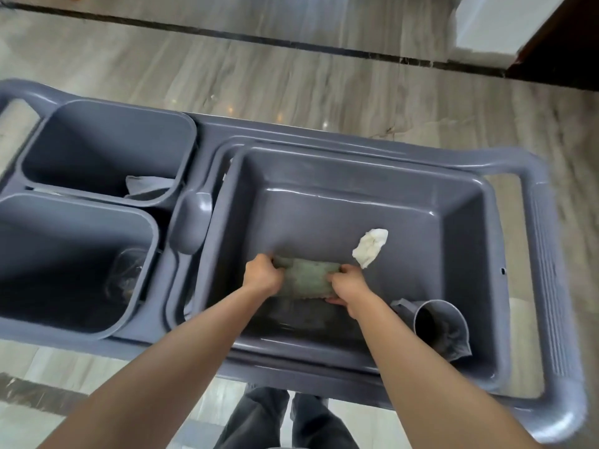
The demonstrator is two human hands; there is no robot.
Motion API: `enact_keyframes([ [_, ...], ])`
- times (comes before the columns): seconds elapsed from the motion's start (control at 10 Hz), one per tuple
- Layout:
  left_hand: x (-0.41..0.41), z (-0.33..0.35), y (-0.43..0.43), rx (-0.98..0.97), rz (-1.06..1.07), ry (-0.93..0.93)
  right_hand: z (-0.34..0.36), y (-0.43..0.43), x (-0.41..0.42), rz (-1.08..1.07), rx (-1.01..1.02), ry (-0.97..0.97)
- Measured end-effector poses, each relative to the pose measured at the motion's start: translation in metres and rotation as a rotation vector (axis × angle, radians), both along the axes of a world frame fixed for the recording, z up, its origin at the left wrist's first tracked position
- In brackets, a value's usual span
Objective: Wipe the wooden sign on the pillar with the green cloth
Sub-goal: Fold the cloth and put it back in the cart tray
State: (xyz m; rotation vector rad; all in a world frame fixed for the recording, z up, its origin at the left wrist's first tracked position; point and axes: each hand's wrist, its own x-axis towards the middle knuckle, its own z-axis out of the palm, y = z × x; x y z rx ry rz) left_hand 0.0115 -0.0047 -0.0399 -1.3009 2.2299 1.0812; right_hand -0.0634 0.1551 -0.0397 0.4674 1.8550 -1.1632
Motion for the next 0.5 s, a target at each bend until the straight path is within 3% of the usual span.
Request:
enact_keyframes([
  [0.1,0.001,-0.003,0.0,-0.02,-0.036,-0.02,-0.002,0.0,0.001,0.04,0.047,0.044],
  [0.2,0.002,0.001,-0.004,-0.032,-0.098,-0.035,0.005,0.0,0.001,0.211,0.199,0.198],
  [0.4,0.005,0.039,-0.01,-0.185,-0.474,-0.139,0.045,0.005,0.004,0.589,0.456,0.408],
  [0.5,-0.001,0.071,-0.014,-0.228,-0.582,-0.182,0.071,-0.002,-0.005,0.72,0.501,0.391],
])
